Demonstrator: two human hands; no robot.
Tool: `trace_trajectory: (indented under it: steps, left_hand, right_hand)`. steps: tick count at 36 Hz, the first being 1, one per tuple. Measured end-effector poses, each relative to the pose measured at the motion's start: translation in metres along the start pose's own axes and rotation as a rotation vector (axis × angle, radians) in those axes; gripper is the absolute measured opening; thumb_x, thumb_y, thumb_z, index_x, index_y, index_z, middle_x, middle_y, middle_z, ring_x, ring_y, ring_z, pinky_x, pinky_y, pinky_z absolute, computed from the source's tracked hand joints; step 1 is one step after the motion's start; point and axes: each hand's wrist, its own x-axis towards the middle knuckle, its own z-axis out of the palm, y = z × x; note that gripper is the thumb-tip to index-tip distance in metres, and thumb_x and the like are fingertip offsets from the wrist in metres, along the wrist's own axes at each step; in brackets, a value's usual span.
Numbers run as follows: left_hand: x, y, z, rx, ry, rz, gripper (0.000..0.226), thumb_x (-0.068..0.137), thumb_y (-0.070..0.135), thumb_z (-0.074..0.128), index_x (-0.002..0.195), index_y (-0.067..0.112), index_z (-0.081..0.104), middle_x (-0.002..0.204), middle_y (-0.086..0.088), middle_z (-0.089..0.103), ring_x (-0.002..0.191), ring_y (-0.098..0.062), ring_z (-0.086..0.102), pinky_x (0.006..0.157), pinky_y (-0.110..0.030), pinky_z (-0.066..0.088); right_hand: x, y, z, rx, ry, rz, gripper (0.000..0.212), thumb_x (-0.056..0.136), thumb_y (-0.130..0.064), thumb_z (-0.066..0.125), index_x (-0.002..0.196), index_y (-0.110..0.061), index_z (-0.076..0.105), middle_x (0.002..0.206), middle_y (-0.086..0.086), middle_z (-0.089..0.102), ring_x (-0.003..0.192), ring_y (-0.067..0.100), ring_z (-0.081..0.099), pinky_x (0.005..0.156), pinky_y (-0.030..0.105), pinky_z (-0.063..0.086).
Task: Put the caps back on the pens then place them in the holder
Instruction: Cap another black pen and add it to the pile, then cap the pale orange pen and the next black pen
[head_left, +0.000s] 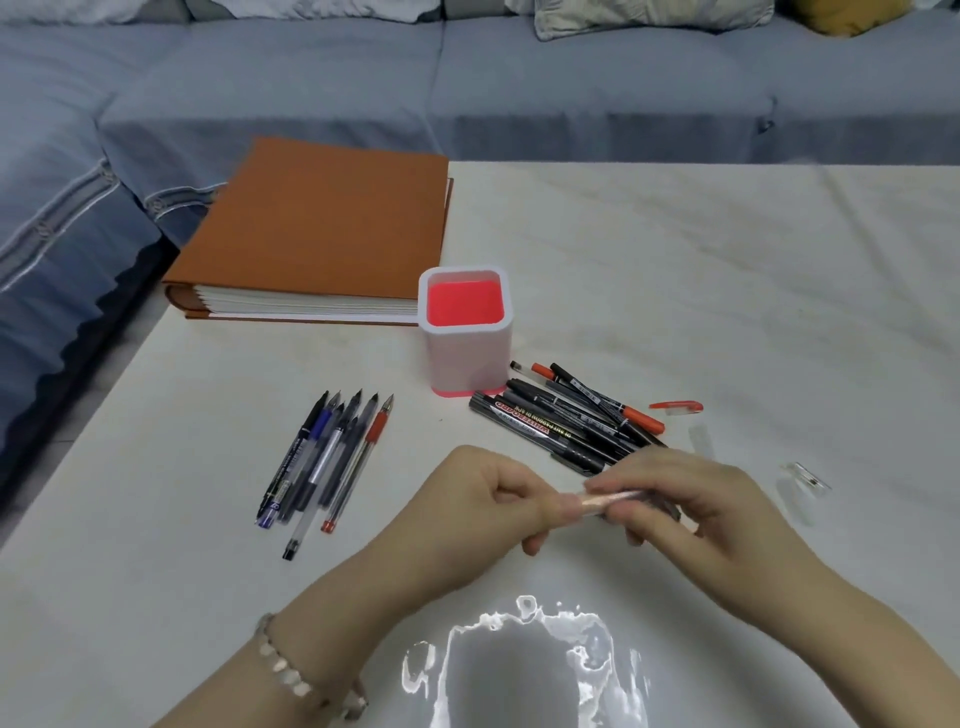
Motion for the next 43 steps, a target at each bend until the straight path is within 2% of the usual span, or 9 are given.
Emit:
trace_trajectory:
  steps: [3,6,10,15,22,25,29,39,43]
  left_hand:
    - [-0.002,-0.020,-0.001,0.332,0.048,0.054,0.031,0.076,0.049,0.063,0.075,0.019,0.072,0.060,0.006,0.063,0.053,-0.002,0.049,0.052,-0.016,0.036]
    - [0.000,-0.042,-0.012,0.630,0.221,0.089,0.029,0.088,0.045,0.048,0.090,0.022,0.068,0.087,0.006,0.065,0.083,-0.008,0.057,0.076,-0.026,0.045]
    - [0.002,-0.078,-0.044,0.881,0.595,0.124,0.025,0.084,0.025,0.046,0.087,0.011,0.067,0.085,-0.004,0.066,0.074,-0.025,0.065,0.057,-0.029,0.050]
    - [0.003,-0.098,-0.063,0.904,0.645,-0.038,0.012,0.083,0.008,0.055,0.092,0.004,0.062,0.090,-0.011,0.060,0.084,-0.031,0.054,0.060,-0.031,0.037]
    - [0.016,-0.099,-0.061,0.975,0.599,-0.095,0.014,0.083,0.010,0.055,0.093,0.001,0.061,0.091,-0.016,0.059,0.085,-0.035,0.053,0.065,-0.037,0.041]
    - [0.020,-0.098,-0.061,0.994,0.603,-0.080,0.006,0.079,0.005,0.058,0.082,0.000,0.060,0.078,-0.018,0.057,0.071,-0.035,0.052,0.056,-0.035,0.037]
    - [0.024,-0.100,-0.057,1.046,0.605,-0.021,0.017,0.061,-0.007,0.070,0.063,-0.001,0.055,0.060,-0.018,0.051,0.047,-0.033,0.049,0.042,-0.026,0.027]
    - [0.027,-0.091,-0.048,0.924,0.665,-0.080,0.018,0.085,0.013,0.052,0.078,-0.003,0.057,0.083,-0.020,0.056,0.079,-0.037,0.053,0.061,-0.040,0.041]
    - [0.020,-0.073,-0.038,0.751,0.658,-0.001,0.013,0.085,0.014,0.048,0.075,0.007,0.053,0.075,-0.008,0.054,0.071,-0.026,0.050,0.059,-0.037,0.040]
  right_hand:
    - [-0.002,0.013,0.021,-0.233,-0.208,0.028,0.032,0.081,-0.047,0.044,0.104,-0.034,0.063,0.081,-0.026,0.061,0.082,-0.014,0.049,0.074,0.004,0.037]
    - [0.001,0.020,0.033,-0.297,-0.187,0.083,0.042,0.081,-0.055,0.036,0.098,-0.031,0.066,0.070,-0.023,0.054,0.085,-0.009,0.043,0.070,0.015,0.037]
    - [0.009,0.021,0.024,-0.347,0.042,0.201,0.015,0.089,-0.024,0.054,0.090,-0.024,0.069,0.064,-0.015,0.057,0.076,0.009,0.047,0.064,0.017,0.035]
    - [0.028,0.036,0.014,-0.451,0.218,0.297,0.015,0.088,-0.012,0.054,0.079,-0.016,0.065,0.057,-0.006,0.057,0.064,0.015,0.048,0.058,0.027,0.038]
    - [0.048,0.055,0.023,-0.560,0.172,0.366,0.014,0.089,-0.022,0.052,0.094,-0.021,0.065,0.080,0.000,0.060,0.089,0.026,0.048,0.065,0.029,0.026]
    - [0.042,0.061,0.015,-0.561,0.187,0.364,0.012,0.086,-0.016,0.054,0.084,-0.025,0.062,0.080,0.000,0.059,0.089,0.030,0.051,0.073,0.034,0.037]
    - [0.027,0.073,-0.008,-0.596,0.316,0.420,0.020,0.085,-0.005,0.055,0.102,-0.007,0.066,0.107,0.012,0.065,0.105,0.032,0.050,0.087,0.033,0.036]
    - [0.041,0.110,-0.034,-0.750,0.085,0.506,0.025,0.088,-0.013,0.052,0.110,-0.011,0.064,0.114,0.012,0.060,0.109,0.033,0.049,0.086,0.038,0.040]
    - [0.044,0.115,-0.028,-0.718,0.094,0.522,0.023,0.090,-0.016,0.049,0.105,-0.012,0.066,0.107,0.010,0.057,0.108,0.029,0.049,0.082,0.035,0.042]
